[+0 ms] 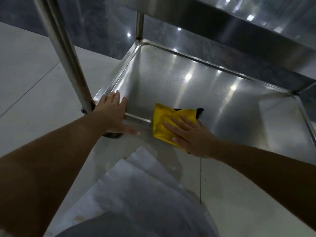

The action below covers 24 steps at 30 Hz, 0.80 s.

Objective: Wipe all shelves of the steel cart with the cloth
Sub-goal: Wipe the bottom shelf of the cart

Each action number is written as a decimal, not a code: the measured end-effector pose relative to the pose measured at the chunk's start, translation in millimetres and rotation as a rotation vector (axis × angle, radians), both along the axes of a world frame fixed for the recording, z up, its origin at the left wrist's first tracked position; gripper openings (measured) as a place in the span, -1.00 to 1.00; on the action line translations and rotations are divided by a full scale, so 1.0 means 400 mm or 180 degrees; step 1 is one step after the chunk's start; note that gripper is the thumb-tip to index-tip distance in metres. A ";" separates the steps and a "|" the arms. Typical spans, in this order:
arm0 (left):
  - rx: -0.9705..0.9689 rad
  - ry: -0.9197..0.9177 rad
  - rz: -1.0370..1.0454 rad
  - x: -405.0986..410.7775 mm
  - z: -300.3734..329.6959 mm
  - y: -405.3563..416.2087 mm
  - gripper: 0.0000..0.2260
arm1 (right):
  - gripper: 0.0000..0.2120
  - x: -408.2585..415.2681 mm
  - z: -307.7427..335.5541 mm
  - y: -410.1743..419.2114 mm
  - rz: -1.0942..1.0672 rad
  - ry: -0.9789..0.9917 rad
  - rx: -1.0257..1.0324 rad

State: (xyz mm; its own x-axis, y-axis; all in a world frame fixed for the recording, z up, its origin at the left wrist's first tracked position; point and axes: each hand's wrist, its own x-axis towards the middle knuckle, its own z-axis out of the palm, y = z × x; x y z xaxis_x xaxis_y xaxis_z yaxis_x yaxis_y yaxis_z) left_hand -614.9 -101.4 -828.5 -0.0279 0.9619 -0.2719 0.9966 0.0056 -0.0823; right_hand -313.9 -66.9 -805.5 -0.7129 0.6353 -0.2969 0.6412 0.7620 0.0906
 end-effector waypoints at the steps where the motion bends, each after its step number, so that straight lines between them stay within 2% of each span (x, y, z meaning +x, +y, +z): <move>1: 0.0010 -0.0111 0.0168 0.014 0.009 0.002 0.20 | -0.48 0.064 0.011 0.003 -0.0097 -0.0173 -0.0091; 4: -0.0108 -0.0357 0.0438 0.054 0.031 0.019 0.05 | -0.37 0.246 0.032 0.018 -0.0419 -0.0467 -0.0306; 7: -0.0156 -0.0598 0.0455 0.097 0.031 0.031 -0.11 | -0.50 0.344 0.015 0.006 -0.1265 -0.0191 -0.0294; 9: -0.0180 -0.0489 0.0335 0.143 0.028 0.032 -0.12 | -0.47 0.330 -0.020 -0.003 -0.1598 0.0000 -0.0121; 10: -0.0222 -0.0507 0.0224 0.169 0.028 0.028 -0.18 | -0.43 0.302 -0.036 -0.002 -0.1646 0.0099 -0.0037; 12: 0.0019 -0.1058 -0.0113 0.244 0.028 0.038 -0.43 | -0.40 0.246 -0.055 -0.001 -0.1492 0.0280 0.0115; 13: 0.0018 -0.1233 -0.0333 0.292 0.042 0.040 -0.47 | -0.41 0.229 -0.060 -0.002 -0.1342 0.0381 0.0142; 15: -0.0084 -0.1295 -0.0410 0.384 0.062 0.052 -0.42 | -0.46 0.234 -0.062 -0.009 -0.1083 0.0570 0.0138; 17: -0.0243 -0.1019 -0.0604 0.455 0.059 0.061 -0.34 | -0.50 0.293 -0.061 -0.011 -0.0937 0.0645 0.0200; 19: -0.0304 -0.0988 -0.0702 0.493 0.028 0.066 -0.27 | -0.52 0.384 -0.063 -0.010 -0.1059 0.0672 0.0299; 20: -0.0372 -0.0960 -0.0731 0.499 0.023 0.063 -0.28 | -0.52 0.440 -0.065 -0.008 -0.1274 0.0683 0.0347; 23: -0.0320 -0.0964 -0.0327 0.508 0.004 0.074 -0.51 | -0.50 0.610 -0.063 0.001 -0.2393 0.0876 0.0389; 24: -0.0342 -0.1015 -0.0277 0.518 0.004 0.082 -0.48 | -0.49 0.654 -0.060 0.009 -0.2802 0.0928 0.0356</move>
State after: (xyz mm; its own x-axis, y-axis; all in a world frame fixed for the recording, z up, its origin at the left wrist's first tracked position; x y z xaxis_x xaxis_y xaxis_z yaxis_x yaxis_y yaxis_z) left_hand -407.8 -68.7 -826.9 0.1556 0.9223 -0.3537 0.9686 -0.0722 0.2379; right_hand -52.1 -63.1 -829.6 0.0019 0.9962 -0.0865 0.9925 -0.0125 -0.1214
